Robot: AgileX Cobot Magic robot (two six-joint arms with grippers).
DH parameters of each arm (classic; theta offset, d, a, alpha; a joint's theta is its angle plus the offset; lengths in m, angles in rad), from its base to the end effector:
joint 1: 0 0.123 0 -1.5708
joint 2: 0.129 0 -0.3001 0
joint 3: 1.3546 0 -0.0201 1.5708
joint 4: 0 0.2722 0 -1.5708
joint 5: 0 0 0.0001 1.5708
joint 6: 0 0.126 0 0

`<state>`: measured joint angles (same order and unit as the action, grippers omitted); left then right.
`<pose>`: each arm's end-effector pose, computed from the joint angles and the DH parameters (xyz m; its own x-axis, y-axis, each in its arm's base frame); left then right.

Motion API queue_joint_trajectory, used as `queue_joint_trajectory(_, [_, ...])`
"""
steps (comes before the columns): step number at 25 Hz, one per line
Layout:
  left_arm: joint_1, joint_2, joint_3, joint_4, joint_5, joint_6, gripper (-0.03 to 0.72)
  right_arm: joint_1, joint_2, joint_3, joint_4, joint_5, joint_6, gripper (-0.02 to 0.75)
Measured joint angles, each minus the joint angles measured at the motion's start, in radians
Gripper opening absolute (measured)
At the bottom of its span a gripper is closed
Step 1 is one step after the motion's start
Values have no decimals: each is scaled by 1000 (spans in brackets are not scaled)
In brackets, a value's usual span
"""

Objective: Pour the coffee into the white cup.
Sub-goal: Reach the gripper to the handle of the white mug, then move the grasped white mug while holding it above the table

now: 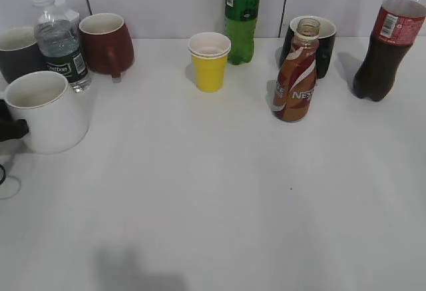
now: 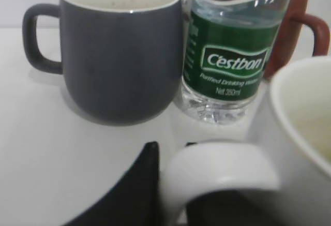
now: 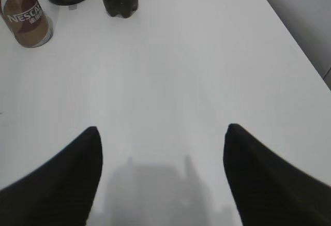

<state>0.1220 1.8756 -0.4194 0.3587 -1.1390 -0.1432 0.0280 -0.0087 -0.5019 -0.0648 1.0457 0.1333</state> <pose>0.3185 -0.0014 0.1024 -0.2485 -0.0186 -0.9685 0.1940 0.9786 -0.0686 0.0293 -0.0062 0.2744 -0.4276 0.0885 -0.8996 0.0659 0.9956 0.0666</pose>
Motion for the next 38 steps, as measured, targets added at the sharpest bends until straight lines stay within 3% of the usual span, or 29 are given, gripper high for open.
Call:
queue_joint_trajectory(3, [0, 40, -2, 12, -67, -1, 61, 0, 0, 0, 0, 0, 0, 571])
queue_joint_trajectory(11, [0, 52, -8, 93, -90, -11, 60, 0, 0, 0, 0, 0, 0, 571])
queue_joint_trajectory(16, [0, 42, -12, 184, -70, -80, 60, 0, 0, 0, 0, 0, 0, 571])
queue_joint_trajectory(28, [-2, 41, -301, 638, -27, -399, 57, 0, 0, 0, 0, 0, 0, 571])
queue_joint_trajectory(32, [-50, 42, -383, 744, -27, -469, 57, 0, 0, 0, 0, 0, 0, 571])
queue_joint_trajectory(38, [-196, 42, -451, 803, -28, -490, 56, 0, 0, 0, 0, 0, 0, 571])
